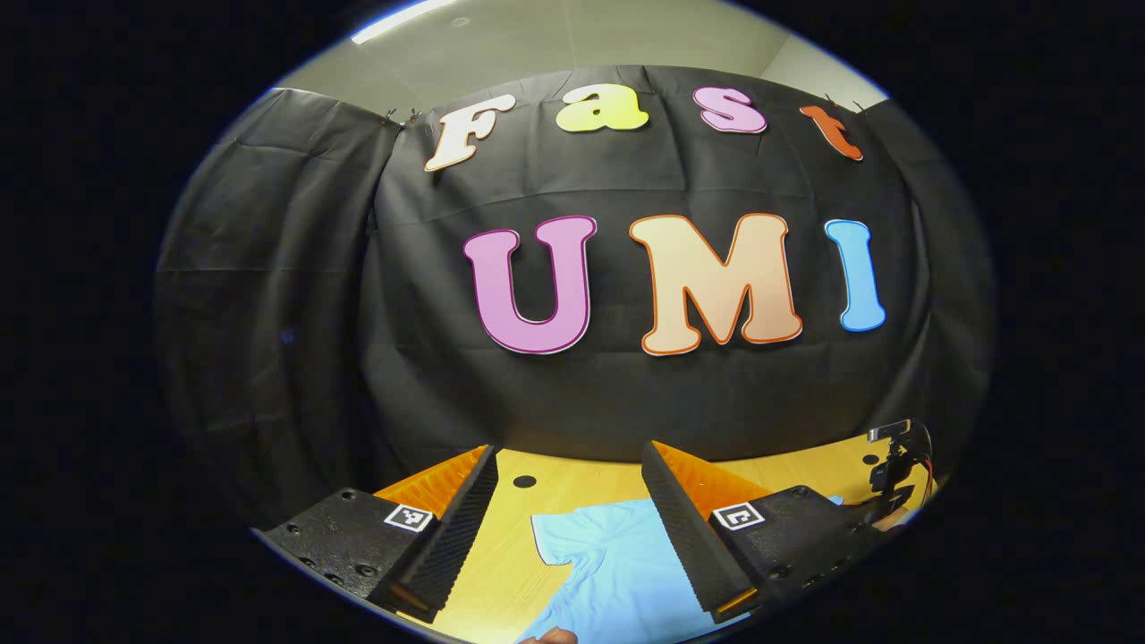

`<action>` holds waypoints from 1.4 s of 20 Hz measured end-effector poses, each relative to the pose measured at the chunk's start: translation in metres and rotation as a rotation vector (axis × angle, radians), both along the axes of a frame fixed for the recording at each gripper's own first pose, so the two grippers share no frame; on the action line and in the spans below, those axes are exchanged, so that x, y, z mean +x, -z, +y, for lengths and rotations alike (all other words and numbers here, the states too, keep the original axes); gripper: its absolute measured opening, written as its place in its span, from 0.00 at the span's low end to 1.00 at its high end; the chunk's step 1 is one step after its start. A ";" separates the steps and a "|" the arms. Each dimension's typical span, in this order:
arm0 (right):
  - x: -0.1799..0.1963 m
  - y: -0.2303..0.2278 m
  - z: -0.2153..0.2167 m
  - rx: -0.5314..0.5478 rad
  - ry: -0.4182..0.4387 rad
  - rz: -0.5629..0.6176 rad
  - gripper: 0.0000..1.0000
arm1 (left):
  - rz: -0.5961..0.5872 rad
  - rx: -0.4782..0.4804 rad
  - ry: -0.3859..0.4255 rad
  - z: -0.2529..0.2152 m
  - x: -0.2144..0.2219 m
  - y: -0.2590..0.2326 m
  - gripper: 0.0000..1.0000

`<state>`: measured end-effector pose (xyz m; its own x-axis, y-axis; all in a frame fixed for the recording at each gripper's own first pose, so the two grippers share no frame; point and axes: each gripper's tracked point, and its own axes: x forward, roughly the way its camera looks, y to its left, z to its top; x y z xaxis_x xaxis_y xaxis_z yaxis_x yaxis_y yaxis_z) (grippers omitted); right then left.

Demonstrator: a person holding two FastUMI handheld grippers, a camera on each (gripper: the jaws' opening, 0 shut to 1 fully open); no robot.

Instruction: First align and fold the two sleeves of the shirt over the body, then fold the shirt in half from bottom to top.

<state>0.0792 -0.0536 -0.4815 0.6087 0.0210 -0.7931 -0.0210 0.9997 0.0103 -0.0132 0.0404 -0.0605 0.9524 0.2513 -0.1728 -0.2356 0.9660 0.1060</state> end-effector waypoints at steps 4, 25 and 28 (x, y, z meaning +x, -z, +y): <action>0.001 -0.002 0.014 0.014 -0.008 0.003 0.08 | -0.004 0.007 0.017 -0.009 0.001 -0.001 0.98; 0.023 -0.042 0.176 0.139 -0.092 -0.069 0.08 | 0.056 -0.045 0.046 0.053 -0.003 0.035 0.95; 0.016 -0.029 0.193 0.134 -0.111 -0.048 0.08 | 0.085 -0.052 0.040 0.069 -0.002 0.047 0.95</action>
